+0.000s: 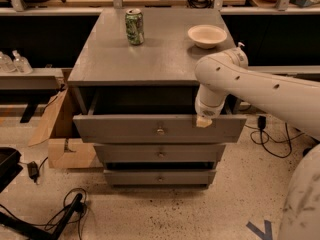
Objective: Open top drawer
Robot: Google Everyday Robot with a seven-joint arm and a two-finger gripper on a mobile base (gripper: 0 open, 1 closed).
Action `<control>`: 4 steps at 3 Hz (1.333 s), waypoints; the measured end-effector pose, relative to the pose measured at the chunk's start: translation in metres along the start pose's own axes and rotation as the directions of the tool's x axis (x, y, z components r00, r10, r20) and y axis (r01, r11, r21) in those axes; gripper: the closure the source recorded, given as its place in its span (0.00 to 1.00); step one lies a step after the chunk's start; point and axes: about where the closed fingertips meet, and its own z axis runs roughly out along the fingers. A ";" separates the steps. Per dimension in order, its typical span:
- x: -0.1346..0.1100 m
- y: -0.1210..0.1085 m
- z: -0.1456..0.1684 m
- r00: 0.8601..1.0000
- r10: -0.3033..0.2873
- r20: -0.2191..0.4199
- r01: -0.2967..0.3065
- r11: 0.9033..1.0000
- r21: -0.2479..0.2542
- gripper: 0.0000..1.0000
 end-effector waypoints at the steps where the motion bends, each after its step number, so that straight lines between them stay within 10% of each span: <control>1: 0.000 0.000 -0.002 1.000 0.000 0.000 0.000 1.000 0.000 1.00; 4: 0.008 0.055 -0.027 0.997 0.017 -0.071 -0.021 0.998 -0.055 1.00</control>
Offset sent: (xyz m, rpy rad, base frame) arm -0.1344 0.0000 0.0319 -0.1223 0.1275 -0.1048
